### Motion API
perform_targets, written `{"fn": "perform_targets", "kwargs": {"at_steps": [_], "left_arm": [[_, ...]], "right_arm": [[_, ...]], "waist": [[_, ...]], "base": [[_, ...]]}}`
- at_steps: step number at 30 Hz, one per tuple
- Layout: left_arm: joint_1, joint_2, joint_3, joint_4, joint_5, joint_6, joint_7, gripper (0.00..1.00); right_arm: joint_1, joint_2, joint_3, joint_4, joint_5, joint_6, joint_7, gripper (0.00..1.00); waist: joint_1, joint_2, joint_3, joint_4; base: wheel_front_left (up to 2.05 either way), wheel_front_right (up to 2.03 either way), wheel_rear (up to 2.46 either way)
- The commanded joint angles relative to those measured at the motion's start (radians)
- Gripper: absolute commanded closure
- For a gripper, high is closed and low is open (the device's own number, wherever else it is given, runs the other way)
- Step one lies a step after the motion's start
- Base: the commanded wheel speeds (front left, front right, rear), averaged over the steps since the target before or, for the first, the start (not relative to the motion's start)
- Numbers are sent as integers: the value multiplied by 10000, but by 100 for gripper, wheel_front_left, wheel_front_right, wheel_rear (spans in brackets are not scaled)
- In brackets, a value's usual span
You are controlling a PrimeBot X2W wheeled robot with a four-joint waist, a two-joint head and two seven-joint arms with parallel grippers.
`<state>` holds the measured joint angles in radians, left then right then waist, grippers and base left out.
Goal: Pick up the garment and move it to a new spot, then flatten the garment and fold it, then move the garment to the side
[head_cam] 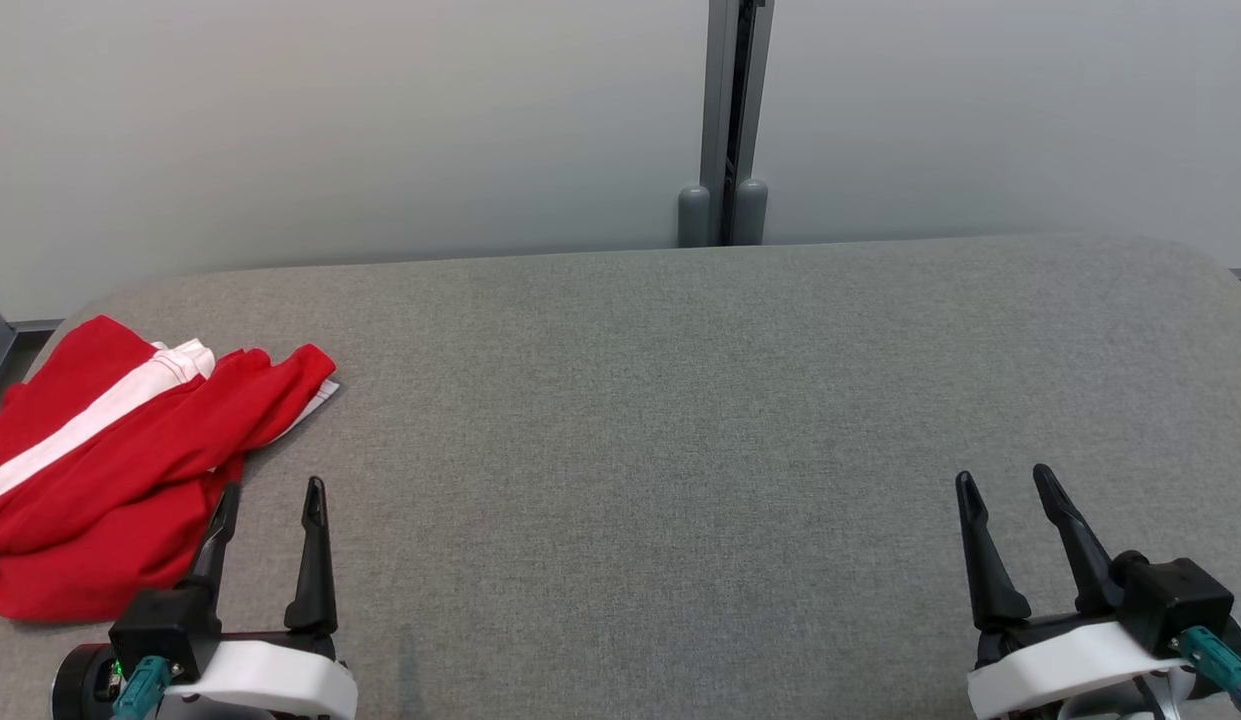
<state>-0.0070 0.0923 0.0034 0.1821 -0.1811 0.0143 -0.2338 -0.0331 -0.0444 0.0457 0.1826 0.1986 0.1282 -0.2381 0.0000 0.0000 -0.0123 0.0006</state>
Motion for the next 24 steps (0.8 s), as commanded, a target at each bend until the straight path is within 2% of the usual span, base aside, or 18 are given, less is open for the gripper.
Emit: {"fn": "perform_targets", "kwargs": {"at_steps": [1, 13, 24], "left_arm": [[13, 73, -4, -92, 134, -6, -64, 0], [302, 100, -131, -796, 724, 222, 536, 0], [498, 90, -59, -1012, 375, 356, 786, 0]], "right_arm": [[33, -91, 5, 18, -151, 41, -100, 0], [110, -99, -91, 156, -742, 36, -305, 0], [169, -96, -187, -72, -219, 36, 154, 0]], "waist": [[0, 0, -8, 6], [0, 0, -77, 33], [0, 0, -52, 36]], "base": [[0, 0, 0], [0, 0, 0], [0, 0, 0]]}}
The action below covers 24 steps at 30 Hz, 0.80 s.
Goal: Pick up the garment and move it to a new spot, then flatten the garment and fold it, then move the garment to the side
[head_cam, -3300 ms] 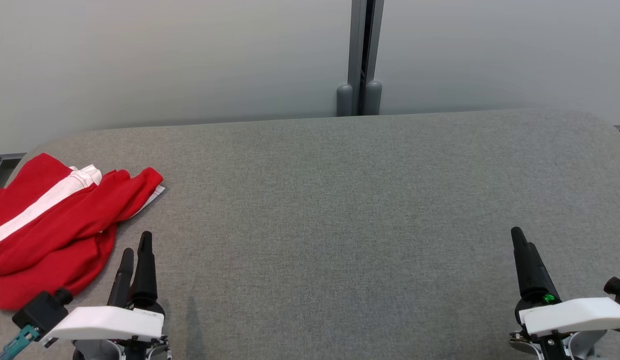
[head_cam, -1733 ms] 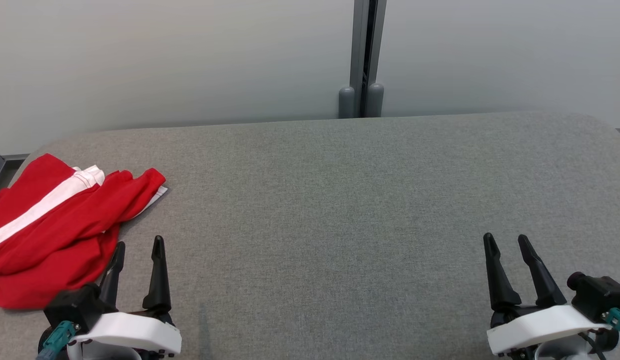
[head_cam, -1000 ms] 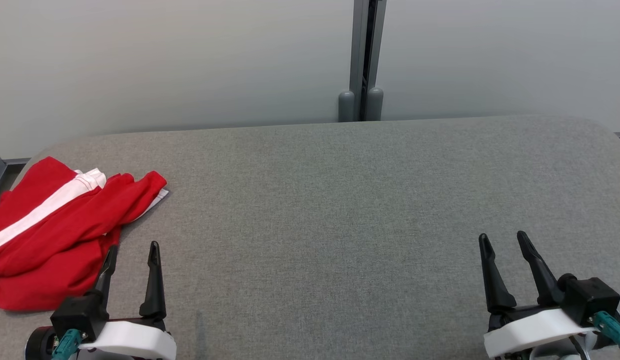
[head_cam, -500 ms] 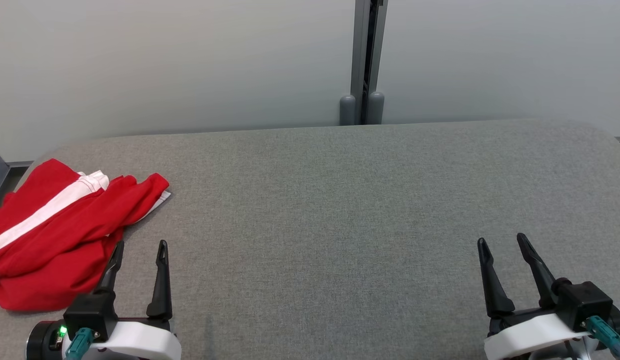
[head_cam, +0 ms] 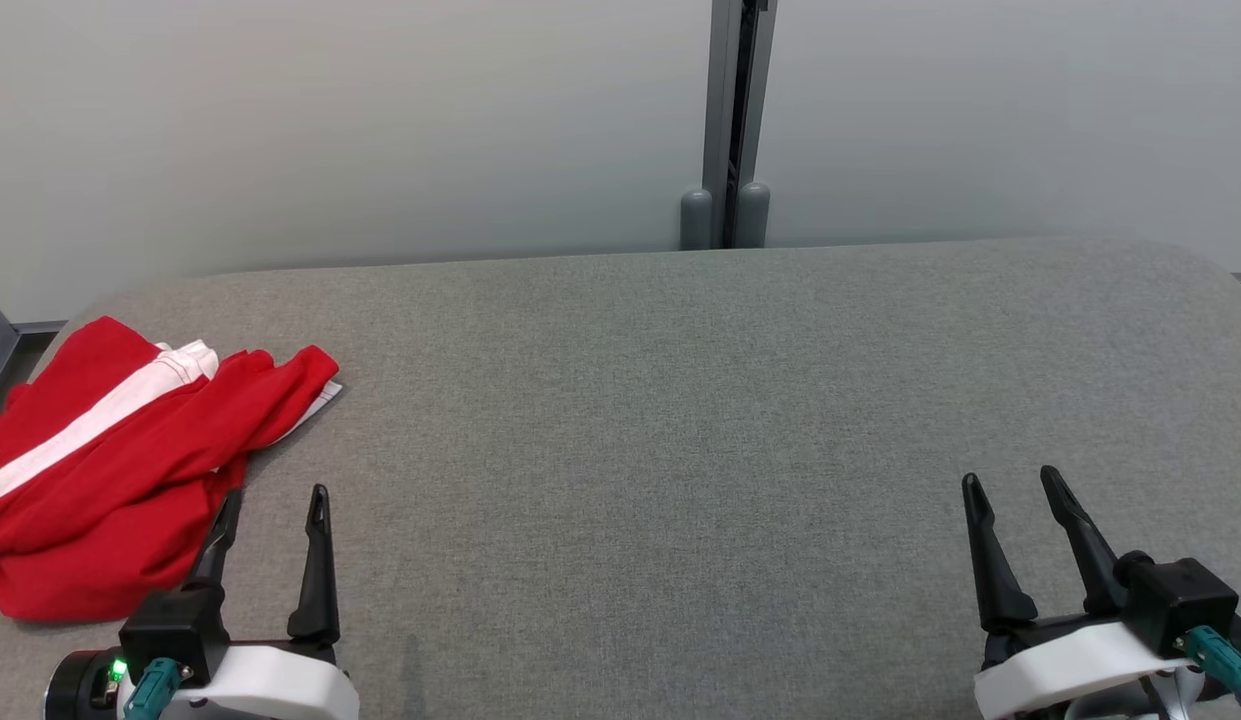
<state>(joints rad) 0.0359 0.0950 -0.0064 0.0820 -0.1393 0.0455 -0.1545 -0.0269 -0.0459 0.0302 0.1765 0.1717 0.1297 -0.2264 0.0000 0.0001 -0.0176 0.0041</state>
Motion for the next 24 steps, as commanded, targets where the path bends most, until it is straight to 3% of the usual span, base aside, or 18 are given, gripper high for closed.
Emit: {"fn": "perform_targets", "kwargs": {"at_steps": [1, 24], "left_arm": [[76, 69, 41, -2, -46, 68, -3, 0], [67, 125, -18, 67, -210, 333, -7, 0]], "right_arm": [[112, -81, -31, -61, 92, 19, 50, 0], [137, -77, -342, -122, 487, 20, 125, 0]], "waist": [[0, -1, 2, 4], [0, -1, 75, -45]], "base": [[0, 0, 0], [0, 0, 0]]}}
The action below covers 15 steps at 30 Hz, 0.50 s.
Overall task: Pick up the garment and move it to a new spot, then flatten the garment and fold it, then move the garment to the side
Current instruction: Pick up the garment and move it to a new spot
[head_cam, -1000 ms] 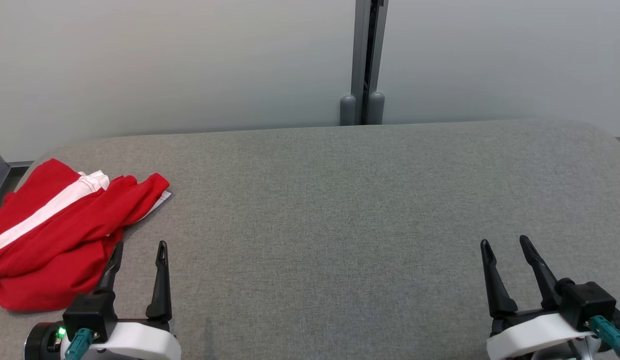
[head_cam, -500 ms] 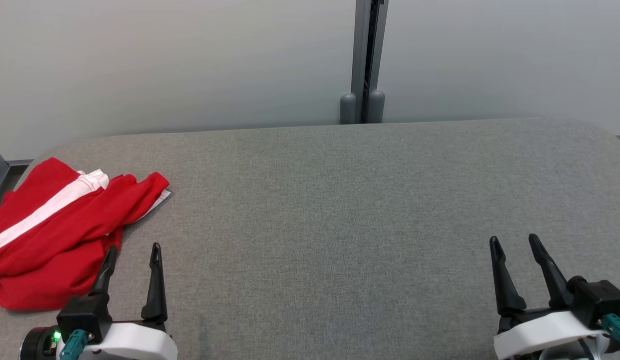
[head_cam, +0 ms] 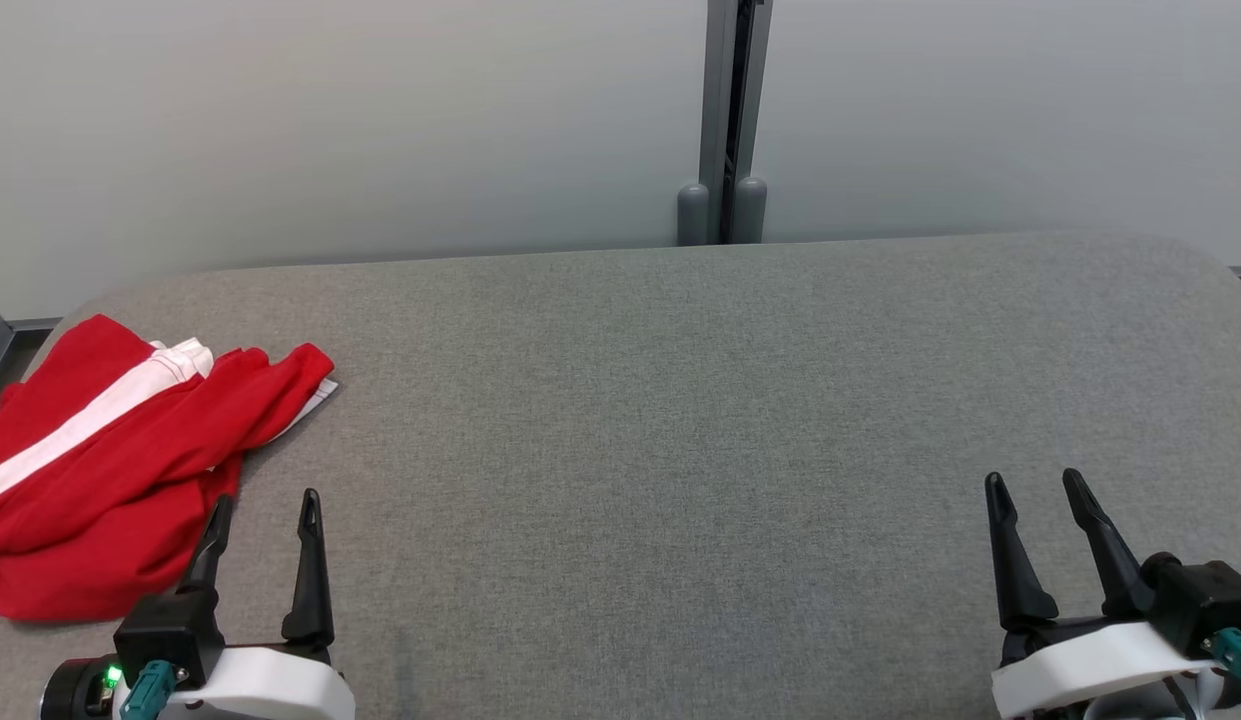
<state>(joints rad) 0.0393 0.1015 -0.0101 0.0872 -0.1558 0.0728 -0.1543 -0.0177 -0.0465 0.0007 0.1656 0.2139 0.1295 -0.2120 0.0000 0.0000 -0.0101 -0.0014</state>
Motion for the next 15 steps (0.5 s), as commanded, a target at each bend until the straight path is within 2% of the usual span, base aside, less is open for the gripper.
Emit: {"fn": "perform_targets", "kwargs": {"at_steps": [1, 8, 15], "left_arm": [[32, 55, 15, 27, -58, 70, -15, 0], [-25, 60, 49, 132, -143, 156, -111, 0], [-50, 66, 38, 356, -265, 167, -155, 0]], "right_arm": [[52, -71, -52, -7, 60, 22, -26, 0], [121, -71, 34, 67, 101, 22, -120, 0], [192, -71, 60, 210, 96, 21, -221, 0]], "waist": [[0, 0, 1, 30], [0, 0, -2, 396], [0, 0, 12, 1177]], "base": [[0, 0, 0], [0, 0, 0], [0, 0, 0]]}}
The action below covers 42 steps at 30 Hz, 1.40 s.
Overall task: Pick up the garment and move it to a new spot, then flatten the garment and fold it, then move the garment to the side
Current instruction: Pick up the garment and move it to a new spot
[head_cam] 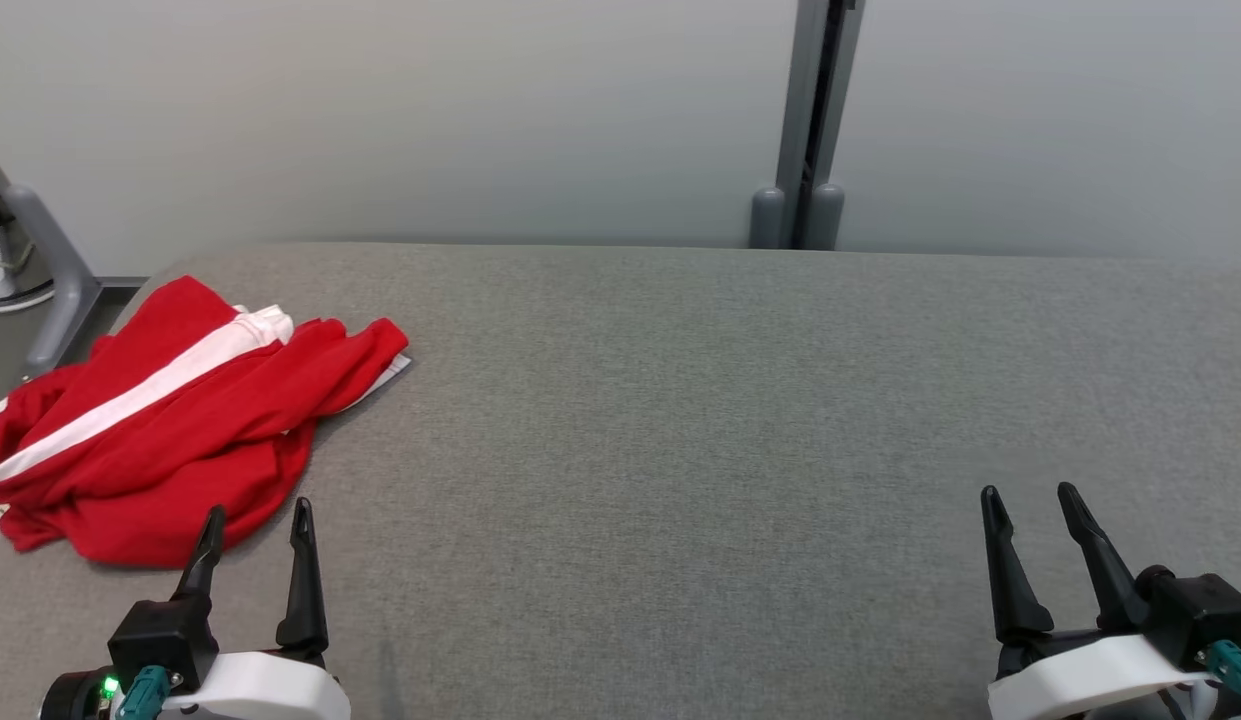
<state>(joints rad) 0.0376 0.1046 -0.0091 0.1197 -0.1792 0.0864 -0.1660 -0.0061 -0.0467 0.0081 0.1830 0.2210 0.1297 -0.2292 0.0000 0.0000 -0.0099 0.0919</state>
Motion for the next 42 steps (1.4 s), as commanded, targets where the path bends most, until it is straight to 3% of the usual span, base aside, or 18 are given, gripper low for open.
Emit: {"fn": "perform_targets", "kwargs": {"at_steps": [1, 20, 33, 42], "left_arm": [[-34, 50, 38, 49, -40, 45, -61, 0], [-30, 171, 89, 361, -129, 304, -287, 0], [123, 341, 163, 264, -272, 396, -215, 0], [159, 407, 162, 183, -312, 498, -155, 0]], "right_arm": [[69, -69, -3, 63, 52, 20, -73, 0], [112, -71, 261, 376, -48, 19, -172, 0], [119, -68, 452, 421, 49, 19, -202, 0], [63, -71, 522, 468, 71, 19, -251, 0]], "waist": [[0, 0, 13, 369], [0, 0, -61, 2837], [0, 0, -86, 3804], [0, 0, -60, 4058]], "base": [[0, 0, 0], [0, 0, 0], [0, 0, 0], [0, 0, 0]]}}
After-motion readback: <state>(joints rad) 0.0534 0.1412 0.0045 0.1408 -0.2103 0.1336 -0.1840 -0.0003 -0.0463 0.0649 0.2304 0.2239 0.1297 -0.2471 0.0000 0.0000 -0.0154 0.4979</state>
